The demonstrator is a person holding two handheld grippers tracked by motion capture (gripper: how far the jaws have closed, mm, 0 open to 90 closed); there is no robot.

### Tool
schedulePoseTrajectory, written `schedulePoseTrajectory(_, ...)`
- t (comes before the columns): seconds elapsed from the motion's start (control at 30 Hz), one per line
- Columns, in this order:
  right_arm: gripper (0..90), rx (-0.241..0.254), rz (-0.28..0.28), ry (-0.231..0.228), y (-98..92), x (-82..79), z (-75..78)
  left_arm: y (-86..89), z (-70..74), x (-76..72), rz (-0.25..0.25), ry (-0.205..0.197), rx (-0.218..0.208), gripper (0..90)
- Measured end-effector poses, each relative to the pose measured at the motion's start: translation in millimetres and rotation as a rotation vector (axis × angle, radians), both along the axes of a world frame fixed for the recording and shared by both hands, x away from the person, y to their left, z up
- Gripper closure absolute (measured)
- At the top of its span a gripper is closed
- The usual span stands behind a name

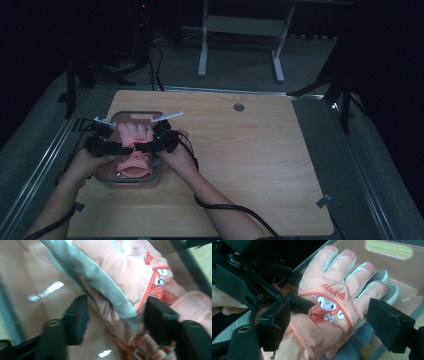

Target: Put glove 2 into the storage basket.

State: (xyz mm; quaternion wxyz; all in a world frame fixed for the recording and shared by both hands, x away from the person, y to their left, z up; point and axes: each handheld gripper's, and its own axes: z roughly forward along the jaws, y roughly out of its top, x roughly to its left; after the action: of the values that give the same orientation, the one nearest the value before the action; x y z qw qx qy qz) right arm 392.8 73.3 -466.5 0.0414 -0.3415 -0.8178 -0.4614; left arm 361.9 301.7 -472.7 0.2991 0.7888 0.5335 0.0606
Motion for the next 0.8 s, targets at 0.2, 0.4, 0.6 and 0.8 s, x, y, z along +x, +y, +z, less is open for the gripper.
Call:
schedulePoseTrajectory(0.2, 13.7, 0.012, -0.006, 0.001, -19.0, 2.4, -0.5, 1.1, 3.2, -1.3, 0.037, -0.057, 0.024, 14.6)
schedulePoseTrajectory(0.4, 13.7, 0.031, -0.003, 0.000, -36.3, 2.2, 0.6, 0.0, 8.9, -5.9, 0.063, -0.125, 0.029, 9.8)
schedulePoseTrajectory(0.6, 13.6, 0.037, -0.008, -0.024, -49.8, -0.8, 6.0, -5.2, 16.6, -12.2, 0.060, -0.166, 0.021, 8.2)
schedulePoseTrajectory(0.8, 13.7, 0.044, -0.011, -0.035, -60.3, -2.5, 9.5, -30.6, 31.2, -25.4, 0.018, -0.267, -0.003, 8.1)
